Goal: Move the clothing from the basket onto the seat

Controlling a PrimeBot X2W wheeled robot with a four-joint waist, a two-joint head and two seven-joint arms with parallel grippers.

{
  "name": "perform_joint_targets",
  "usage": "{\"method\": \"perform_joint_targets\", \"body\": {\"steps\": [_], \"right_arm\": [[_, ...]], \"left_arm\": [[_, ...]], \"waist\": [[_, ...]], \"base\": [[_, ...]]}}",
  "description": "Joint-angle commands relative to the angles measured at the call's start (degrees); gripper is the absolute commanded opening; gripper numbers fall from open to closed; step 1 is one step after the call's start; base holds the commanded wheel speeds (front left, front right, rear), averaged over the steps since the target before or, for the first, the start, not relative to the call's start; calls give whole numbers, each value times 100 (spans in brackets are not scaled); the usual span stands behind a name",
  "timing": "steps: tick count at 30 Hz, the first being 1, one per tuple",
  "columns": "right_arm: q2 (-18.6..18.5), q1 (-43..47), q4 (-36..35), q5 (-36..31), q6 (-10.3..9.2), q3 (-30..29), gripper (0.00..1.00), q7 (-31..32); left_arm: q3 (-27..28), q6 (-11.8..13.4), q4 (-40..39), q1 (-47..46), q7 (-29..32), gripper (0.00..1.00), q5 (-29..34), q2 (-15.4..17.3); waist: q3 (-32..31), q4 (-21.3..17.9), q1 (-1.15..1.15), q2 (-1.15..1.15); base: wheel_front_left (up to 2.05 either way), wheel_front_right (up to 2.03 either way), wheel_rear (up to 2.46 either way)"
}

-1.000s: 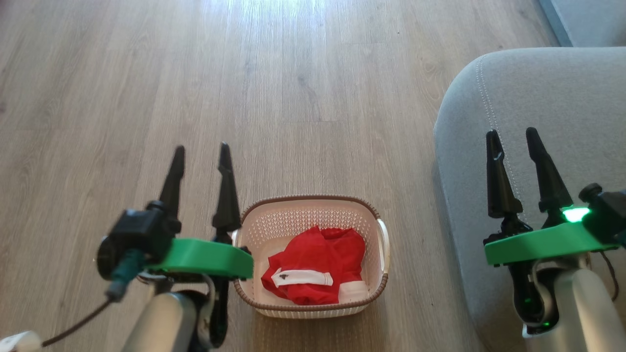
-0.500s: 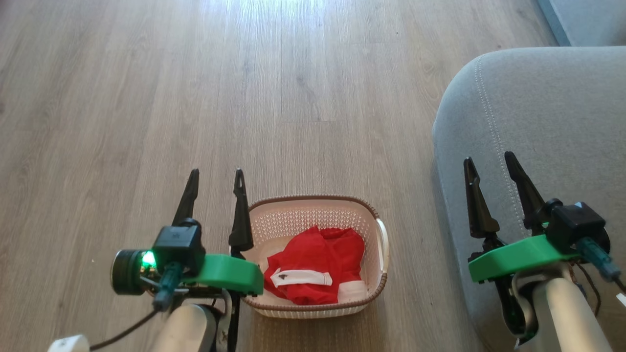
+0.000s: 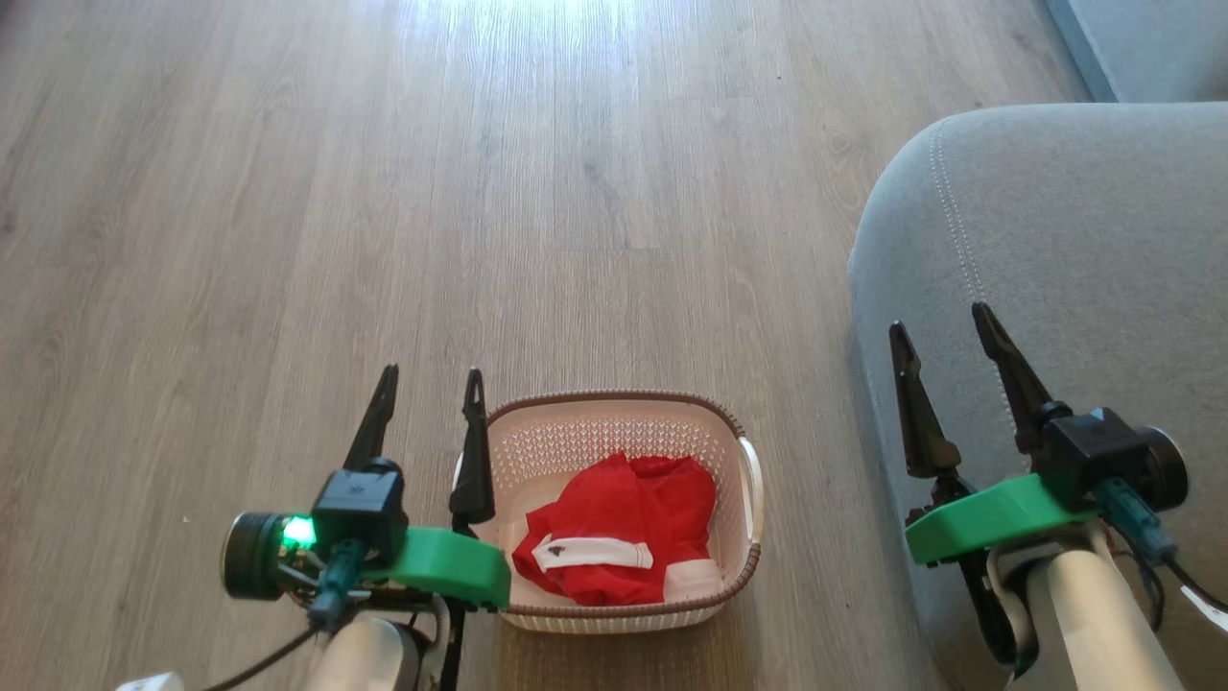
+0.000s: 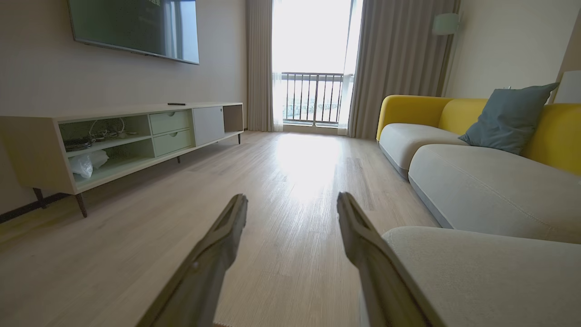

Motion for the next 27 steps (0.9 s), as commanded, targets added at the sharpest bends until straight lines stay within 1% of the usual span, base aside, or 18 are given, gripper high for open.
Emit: {"method": "perform_joint_targets", "body": {"steps": [1, 6, 19, 22, 27], "right_arm": [[-39, -185, -115, -18, 2, 157, 100, -57], [-23, -178, 70, 116, 2, 102, 100, -57], [-31, -231, 412, 223, 2, 105, 100, -57], [-61, -266, 424, 252, 2, 90, 100, -57], [-151, -381, 382, 297, 2, 55, 100, -57]], "left_arm": [[254, -48, -168, -184, -71, 100, -57, -35], [242, -115, -33, -156, -71, 100, -228, -38], [108, -192, 360, -177, -71, 100, -329, -39], [17, -249, 502, -237, -71, 100, -369, -40], [-120, -187, 521, -518, -71, 100, -301, -40]], "waist": [[-13, -3, 0, 0], [8, -24, 0, 0], [143, -115, 0, 0], [314, -153, 0, 0], [775, -201, 0, 0]], "base": [[0, 0, 0], [0, 0, 0], [0, 0, 0], [0, 0, 0], [0, 0, 0]]}}
